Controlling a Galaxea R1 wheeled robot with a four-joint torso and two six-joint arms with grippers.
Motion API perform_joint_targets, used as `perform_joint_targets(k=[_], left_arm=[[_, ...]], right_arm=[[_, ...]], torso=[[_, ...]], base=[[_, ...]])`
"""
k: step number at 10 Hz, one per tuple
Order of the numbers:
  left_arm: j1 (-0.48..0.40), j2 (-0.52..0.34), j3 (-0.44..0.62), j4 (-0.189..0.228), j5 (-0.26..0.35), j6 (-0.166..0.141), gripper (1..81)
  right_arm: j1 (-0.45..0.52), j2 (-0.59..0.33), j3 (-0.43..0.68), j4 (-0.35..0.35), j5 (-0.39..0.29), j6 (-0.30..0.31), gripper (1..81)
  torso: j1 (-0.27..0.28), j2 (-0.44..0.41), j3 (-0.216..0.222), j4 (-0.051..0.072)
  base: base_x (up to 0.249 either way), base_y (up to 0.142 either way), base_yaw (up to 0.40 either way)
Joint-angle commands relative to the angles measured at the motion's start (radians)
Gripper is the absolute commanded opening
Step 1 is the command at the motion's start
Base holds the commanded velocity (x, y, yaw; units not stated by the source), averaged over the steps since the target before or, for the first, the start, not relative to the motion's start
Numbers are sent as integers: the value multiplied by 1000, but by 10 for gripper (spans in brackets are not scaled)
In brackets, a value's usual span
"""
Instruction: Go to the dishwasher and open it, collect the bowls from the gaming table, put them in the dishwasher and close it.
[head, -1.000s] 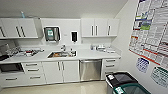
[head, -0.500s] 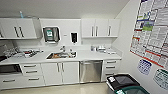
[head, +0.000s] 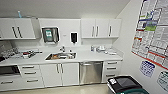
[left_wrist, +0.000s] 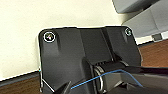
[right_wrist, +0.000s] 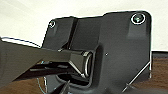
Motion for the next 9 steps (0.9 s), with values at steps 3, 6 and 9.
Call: perform_joint_targets(k=[3, 6, 9], left_arm=[[-61, -18, 10, -2, 48, 10, 811], [-61, -18, 10, -2, 48, 10, 811], [-61, -19, 10, -2, 48, 10, 811]], right_arm=[[53, -19, 10, -8, -45, -1, 811], [54, -19, 9, -8, -45, -2, 811], [54, -19, 9, -8, -45, -1, 811]], torso=[[0, 0, 0, 0], [0, 0, 0, 0], [0, 0, 0, 0]], base=[[101, 0, 0], [101, 0, 0], [101, 0, 0]])
